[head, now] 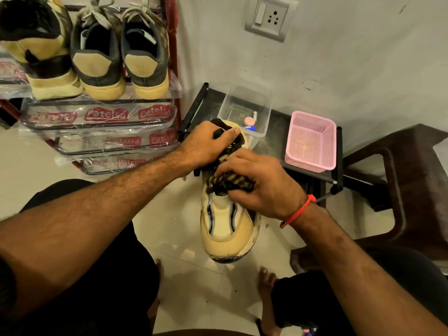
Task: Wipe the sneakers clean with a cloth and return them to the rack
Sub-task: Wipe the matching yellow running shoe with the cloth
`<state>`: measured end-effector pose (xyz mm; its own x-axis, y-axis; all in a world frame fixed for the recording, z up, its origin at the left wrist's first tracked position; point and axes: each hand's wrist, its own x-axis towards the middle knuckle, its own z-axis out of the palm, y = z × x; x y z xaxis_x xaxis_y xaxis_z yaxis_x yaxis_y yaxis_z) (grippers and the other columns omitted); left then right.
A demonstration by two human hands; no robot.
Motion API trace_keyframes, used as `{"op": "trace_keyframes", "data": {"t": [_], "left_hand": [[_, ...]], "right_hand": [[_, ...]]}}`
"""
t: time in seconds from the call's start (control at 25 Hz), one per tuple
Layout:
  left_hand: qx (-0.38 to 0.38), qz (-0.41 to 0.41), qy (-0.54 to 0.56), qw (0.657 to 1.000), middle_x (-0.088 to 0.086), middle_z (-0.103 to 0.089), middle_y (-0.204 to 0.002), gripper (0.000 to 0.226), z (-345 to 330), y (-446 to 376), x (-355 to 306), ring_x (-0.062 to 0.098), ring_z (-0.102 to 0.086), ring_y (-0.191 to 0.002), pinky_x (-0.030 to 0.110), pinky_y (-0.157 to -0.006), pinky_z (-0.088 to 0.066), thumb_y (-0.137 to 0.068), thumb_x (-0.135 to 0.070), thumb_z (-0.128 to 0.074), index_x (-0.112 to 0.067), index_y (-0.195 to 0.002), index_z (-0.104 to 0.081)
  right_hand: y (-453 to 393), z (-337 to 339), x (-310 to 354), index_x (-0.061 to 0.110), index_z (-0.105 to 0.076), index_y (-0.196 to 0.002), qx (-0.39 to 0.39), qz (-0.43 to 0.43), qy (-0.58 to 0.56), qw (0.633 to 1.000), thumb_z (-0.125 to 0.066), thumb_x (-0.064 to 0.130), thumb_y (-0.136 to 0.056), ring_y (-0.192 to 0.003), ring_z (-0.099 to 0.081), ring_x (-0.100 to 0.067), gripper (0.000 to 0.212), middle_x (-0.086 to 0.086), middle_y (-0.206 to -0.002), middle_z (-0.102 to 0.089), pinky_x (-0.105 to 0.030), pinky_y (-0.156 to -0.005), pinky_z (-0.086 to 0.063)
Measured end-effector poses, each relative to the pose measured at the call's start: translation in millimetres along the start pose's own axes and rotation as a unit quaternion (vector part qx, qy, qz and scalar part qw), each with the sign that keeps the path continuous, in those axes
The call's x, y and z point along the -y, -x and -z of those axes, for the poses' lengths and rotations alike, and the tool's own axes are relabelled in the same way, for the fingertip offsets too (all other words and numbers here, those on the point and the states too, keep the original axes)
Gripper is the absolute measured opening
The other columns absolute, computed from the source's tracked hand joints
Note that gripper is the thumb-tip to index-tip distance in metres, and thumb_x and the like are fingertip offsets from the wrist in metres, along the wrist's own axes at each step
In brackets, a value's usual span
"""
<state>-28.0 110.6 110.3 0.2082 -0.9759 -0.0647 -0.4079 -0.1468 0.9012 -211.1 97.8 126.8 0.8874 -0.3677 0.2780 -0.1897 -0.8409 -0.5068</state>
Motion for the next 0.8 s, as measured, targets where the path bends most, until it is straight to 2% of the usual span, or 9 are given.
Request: {"op": "trace_keyframes", "data": {"t": [0.12,0.2,0.28,0.4,0.48,0.56,0.68,0.72,0.8], "left_hand": [[-0.005,0.021,0.053,0.998,-0.011,-0.058,-0.047,0.044,5,0,2,0.0,-0.053,-0.045,0.015,-0.05,-0.041,-0.104,-0.038,-0.055,-0.019,-0.065,-0.064],[0.01,0.021,0.074,0.997,-0.007,-0.06,-0.053,0.046,5,0,2,0.006,-0.056,-0.048,0.018,-0.052,-0.045,-0.103,-0.039,-0.057,-0.007,-0.073,-0.069],[0.027,0.013,0.073,0.997,-0.001,-0.06,-0.056,0.053,3,1,1,0.01,-0.056,-0.049,0.019,-0.053,-0.045,-0.099,-0.044,-0.061,0.005,-0.08,-0.069],[0.009,0.001,0.105,0.994,0.012,-0.054,-0.059,0.074,2,3,0,0.021,-0.051,-0.053,0.025,-0.053,-0.043,-0.082,-0.058,-0.069,0.014,-0.076,-0.06],[-0.032,0.015,0.13,0.991,0.009,-0.051,-0.058,0.066,7,-1,1,0.022,-0.049,-0.055,0.03,-0.057,-0.042,-0.08,-0.058,-0.073,0.007,-0.071,-0.062],[-0.059,0.035,0.136,0.988,-0.003,-0.054,-0.051,0.048,16,-4,3,0.015,-0.051,-0.05,0.028,-0.056,-0.043,-0.087,-0.046,-0.075,-0.008,-0.06,-0.064],[-0.011,0.038,0.101,0.994,-0.012,-0.053,-0.041,0.056,17,1,1,0.0,-0.048,-0.039,0.015,-0.047,-0.039,-0.095,-0.034,-0.07,-0.024,-0.04,-0.063],[0.004,0.039,0.092,0.995,-0.012,-0.052,-0.041,0.057,14,2,0,0.0,-0.046,-0.039,0.014,-0.046,-0.038,-0.095,-0.034,-0.07,-0.025,-0.039,-0.062],[0.03,0.033,0.1,0.994,-0.011,-0.049,-0.044,0.053,9,2,0,0.004,-0.043,-0.041,0.018,-0.046,-0.036,-0.094,-0.034,-0.072,-0.023,-0.043,-0.059]], "right_hand": [[-2,13,-33,0.014,-0.069,-0.114,-0.117,-0.117,0.041,0.985,-0.073,0.011,-0.082,-0.101,-0.058,-0.013,0.032,-0.005,-0.109,-0.065,-0.031,-0.094,-0.051],[5,21,-48,0.013,-0.068,-0.115,-0.157,-0.21,0.042,0.964,-0.073,0.009,-0.085,-0.102,-0.056,-0.011,0.031,-0.006,-0.111,-0.066,-0.037,-0.095,-0.053],[12,22,-48,0.014,-0.066,-0.118,-0.183,-0.229,-0.003,0.956,-0.073,0.011,-0.087,-0.105,-0.059,-0.01,0.032,-0.002,-0.114,-0.067,-0.029,-0.096,-0.054],[10,15,-29,0.017,-0.065,-0.119,-0.157,-0.189,-0.055,0.968,-0.07,0.017,-0.088,-0.107,-0.06,-0.01,0.031,0.002,-0.115,-0.064,-0.024,-0.096,-0.053],[5,10,-10,0.014,-0.067,-0.115,-0.112,-0.123,-0.053,0.985,-0.068,0.021,-0.086,-0.104,-0.06,-0.012,0.03,0.001,-0.111,-0.063,-0.029,-0.094,-0.053],[2,4,15,0.011,-0.069,-0.113,-0.024,-0.03,-0.062,0.997,-0.071,0.017,-0.083,-0.103,-0.06,-0.016,0.03,-0.003,-0.11,-0.062,-0.029,-0.092,-0.052],[1,10,33,0.012,-0.071,-0.111,0.122,0.065,-0.06,0.989,-0.073,0.013,-0.079,-0.099,-0.059,-0.016,0.032,-0.005,-0.111,-0.06,-0.027,-0.087,-0.051],[1,13,28,0.012,-0.071,-0.111,0.136,0.071,-0.06,0.986,-0.072,0.015,-0.08,-0.098,-0.058,-0.015,0.031,-0.005,-0.111,-0.059,-0.027,-0.087,-0.052],[3,16,9,0.014,-0.07,-0.111,0.081,0.035,-0.044,0.995,-0.068,0.02,-0.082,-0.101,-0.057,-0.015,0.03,-0.005,-0.112,-0.058,-0.03,-0.088,-0.054]]}}
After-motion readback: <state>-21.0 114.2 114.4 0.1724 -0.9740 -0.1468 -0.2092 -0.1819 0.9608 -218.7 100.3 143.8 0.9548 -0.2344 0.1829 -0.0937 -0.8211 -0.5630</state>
